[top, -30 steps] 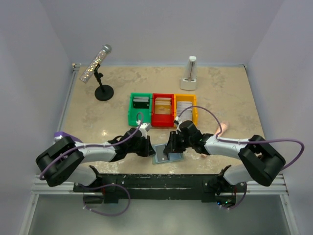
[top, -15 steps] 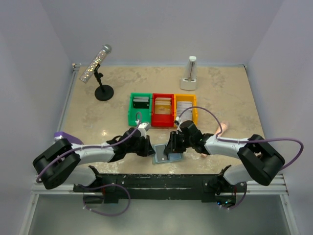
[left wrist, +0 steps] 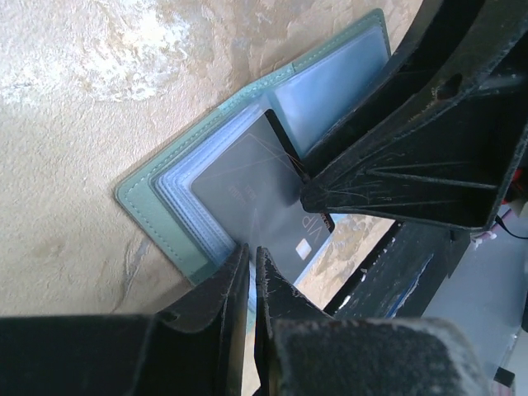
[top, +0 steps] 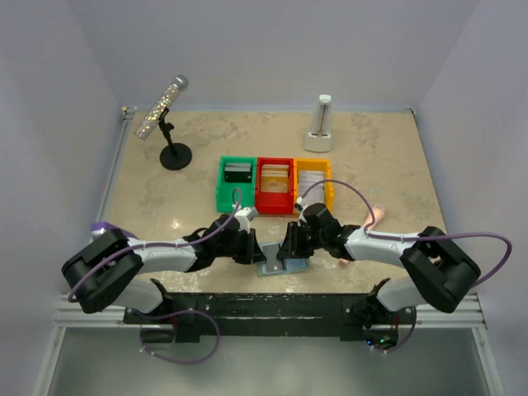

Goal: Take the credit cards out of the card holder
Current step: Remove the credit card from the card holder.

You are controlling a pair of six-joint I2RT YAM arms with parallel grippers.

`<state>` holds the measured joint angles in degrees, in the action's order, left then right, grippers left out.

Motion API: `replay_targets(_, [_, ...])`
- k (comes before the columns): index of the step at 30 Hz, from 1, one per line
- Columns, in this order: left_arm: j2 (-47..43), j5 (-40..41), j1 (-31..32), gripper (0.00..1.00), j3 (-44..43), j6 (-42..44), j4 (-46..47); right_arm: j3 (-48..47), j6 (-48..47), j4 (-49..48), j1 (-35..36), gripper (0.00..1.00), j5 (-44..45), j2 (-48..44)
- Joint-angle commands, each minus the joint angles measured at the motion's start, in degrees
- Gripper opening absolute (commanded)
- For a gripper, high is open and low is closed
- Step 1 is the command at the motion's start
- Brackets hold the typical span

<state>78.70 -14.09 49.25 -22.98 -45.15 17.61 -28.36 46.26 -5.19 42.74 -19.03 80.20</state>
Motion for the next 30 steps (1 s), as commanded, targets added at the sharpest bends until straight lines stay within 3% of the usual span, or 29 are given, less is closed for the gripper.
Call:
replay_targets(1, [2.16, -1.56, 0.14, 0.12, -0.57, -1.26, 4.63, -0.56, 0.06, -0.35, 0.06, 0.32, -0.57, -0.13])
replay_targets(12, [5.41, 3.19, 0.14, 0.0, -0.31, -1.44, 1.47, 1.02, 2.08, -2.02, -0.03, 0.33, -1.36, -1.98])
replay_targets(30, [9.46, 5.47, 0.14, 0.0, 0.66, -2.4, 1.11, 3.66, 3.05, -3.95, -1.17, 0.29, -2.24, -4.62])
